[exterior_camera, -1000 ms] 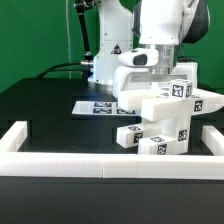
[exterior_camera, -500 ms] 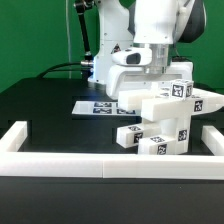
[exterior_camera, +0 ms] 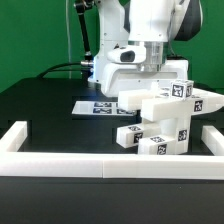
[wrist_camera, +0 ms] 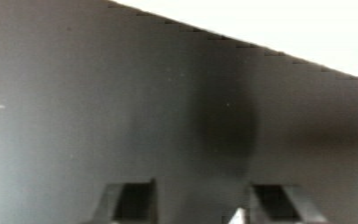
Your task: Assemble chair
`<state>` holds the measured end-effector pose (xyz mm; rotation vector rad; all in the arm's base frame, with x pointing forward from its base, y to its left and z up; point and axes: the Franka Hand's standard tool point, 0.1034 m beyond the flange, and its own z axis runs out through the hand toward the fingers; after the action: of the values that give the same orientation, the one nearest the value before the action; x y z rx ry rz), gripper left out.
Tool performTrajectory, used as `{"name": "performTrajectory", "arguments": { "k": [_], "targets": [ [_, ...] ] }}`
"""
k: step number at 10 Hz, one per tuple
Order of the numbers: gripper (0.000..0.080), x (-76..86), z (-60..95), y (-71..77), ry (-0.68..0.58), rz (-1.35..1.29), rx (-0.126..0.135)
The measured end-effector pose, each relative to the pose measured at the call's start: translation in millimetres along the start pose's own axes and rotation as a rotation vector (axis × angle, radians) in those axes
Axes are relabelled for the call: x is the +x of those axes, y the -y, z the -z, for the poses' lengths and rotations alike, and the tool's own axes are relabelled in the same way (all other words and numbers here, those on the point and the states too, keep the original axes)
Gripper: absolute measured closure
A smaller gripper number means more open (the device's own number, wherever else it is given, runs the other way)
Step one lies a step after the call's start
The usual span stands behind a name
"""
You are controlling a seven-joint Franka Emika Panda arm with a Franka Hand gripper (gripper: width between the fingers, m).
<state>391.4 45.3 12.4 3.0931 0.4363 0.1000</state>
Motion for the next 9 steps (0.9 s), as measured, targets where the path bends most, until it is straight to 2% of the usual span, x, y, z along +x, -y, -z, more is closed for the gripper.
{"name": "performTrajectory", "arguments": {
  "k": [1, 2, 3, 4, 7, 9],
  "targets": [
    [0.0395, 3.1, 2.5, 2.1, -0.003, 0.004, 0.003],
    [0.0395, 6.6, 4.0, 3.7, -0.004, 0.007, 0.006],
    [0.0224, 12.1, 6.8, 5.1, -0.003, 0.008, 0.012],
    [0.0173, 15.3, 8.7, 5.0, -0.013, 0.009, 0.011],
    [0.0151, 14.2, 7.7, 4.8, -0.010, 0.008, 0.011],
    [0.0150, 19.8, 8.8, 10.6, -0.011, 0.003, 0.016]
  ]
}}
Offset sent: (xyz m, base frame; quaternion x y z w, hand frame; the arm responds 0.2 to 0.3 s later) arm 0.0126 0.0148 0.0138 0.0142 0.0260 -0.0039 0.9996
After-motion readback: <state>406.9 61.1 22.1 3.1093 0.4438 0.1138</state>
